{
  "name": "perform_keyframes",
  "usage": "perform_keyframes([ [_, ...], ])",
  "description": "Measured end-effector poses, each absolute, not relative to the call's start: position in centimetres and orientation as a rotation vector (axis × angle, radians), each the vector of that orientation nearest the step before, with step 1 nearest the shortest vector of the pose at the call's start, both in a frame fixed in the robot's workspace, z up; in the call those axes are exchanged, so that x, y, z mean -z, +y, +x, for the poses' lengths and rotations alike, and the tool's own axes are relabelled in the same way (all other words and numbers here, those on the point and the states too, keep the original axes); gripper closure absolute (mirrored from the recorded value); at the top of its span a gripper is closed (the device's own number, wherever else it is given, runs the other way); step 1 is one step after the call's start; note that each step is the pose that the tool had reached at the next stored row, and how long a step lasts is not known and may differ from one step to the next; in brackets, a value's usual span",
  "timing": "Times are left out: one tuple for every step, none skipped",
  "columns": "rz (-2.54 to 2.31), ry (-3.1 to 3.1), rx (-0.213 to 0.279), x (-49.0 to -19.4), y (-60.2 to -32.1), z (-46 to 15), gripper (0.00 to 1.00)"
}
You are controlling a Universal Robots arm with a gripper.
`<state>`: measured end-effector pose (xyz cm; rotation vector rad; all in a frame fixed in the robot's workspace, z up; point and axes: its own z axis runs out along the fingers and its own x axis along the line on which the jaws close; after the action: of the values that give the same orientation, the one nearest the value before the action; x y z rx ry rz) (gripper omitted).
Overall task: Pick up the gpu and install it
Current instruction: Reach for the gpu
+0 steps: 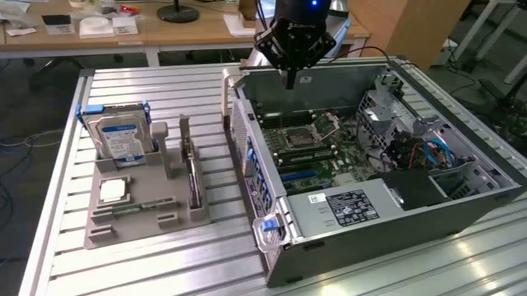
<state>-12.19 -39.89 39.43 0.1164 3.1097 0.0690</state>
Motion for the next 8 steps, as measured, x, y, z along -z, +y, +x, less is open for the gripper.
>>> perform_keyframes([
  [0.116, 3.110, -0.069, -39.43, -39.88, -12.19, 0.89],
  [0.116, 3.110, -0.069, -39.43, -39.88, -12.20, 0.89],
  [0.116, 3.110, -0.069, -39.43, -39.88, -12.22, 0.89],
  [0.117, 3.110, -0.069, -39.43, -39.88, -12.26, 0.89],
  [0.117, 3.110, -0.069, -39.44, -39.88, -12.32, 0.89],
  [0.116, 3.110, -0.069, -39.43, -39.88, -12.37, 0.89],
  [0.116, 3.110, -0.069, -39.43, -39.89, -12.43, 0.89],
  [0.116, 3.110, -0.069, -39.43, -39.89, -12.50, 0.89],
])
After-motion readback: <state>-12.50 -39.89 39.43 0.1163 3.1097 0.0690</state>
